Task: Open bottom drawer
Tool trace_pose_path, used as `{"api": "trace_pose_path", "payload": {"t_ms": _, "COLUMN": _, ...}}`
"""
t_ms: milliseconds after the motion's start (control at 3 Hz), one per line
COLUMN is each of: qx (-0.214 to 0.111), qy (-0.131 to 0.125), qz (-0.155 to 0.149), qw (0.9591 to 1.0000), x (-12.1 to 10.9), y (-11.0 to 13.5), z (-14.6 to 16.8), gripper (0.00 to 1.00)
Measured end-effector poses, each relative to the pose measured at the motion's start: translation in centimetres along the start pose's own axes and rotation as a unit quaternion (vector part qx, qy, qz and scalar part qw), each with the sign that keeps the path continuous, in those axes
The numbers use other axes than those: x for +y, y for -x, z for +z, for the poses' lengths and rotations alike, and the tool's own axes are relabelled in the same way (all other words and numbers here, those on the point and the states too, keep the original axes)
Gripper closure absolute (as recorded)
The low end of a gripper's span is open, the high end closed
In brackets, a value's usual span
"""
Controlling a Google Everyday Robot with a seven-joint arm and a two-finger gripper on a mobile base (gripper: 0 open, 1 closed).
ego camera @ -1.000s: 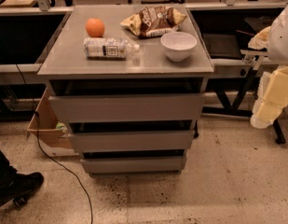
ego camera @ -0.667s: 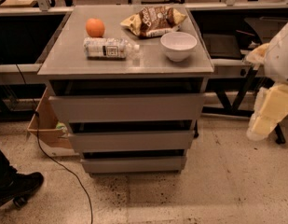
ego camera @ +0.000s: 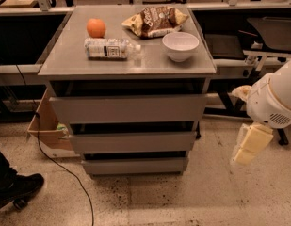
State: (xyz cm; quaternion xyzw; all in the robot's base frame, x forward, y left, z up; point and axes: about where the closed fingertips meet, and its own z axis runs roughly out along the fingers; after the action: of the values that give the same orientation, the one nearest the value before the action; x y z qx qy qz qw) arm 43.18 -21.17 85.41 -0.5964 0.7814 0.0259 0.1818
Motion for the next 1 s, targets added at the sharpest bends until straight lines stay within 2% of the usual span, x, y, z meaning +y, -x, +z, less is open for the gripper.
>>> {"api": "trace_pose_path", "payload": {"t_ms": 333, "qx": 0.000, "qy": 0.000, "qz": 0.000, "qw": 1.0000, "x": 0.0, "y": 0.0, "z": 0.0, "gripper": 0.00}}
{"api": "trace_pose_path", "payload": {"t_ms": 667, "qx": -0.013, "qy": 0.005, "qz": 0.011, "qw": 0.9998, "x": 1.3, "y": 0.0, "z": 1.8, "gripper": 0.00}}
{"api": "trace_pose_path", "payload": {"t_ms": 1000, "qx": -0.030, "qy": 0.030, "qz": 0.025, "qw": 0.9988, "x": 3.3, "y": 0.2, "z": 6.5, "gripper": 0.00}}
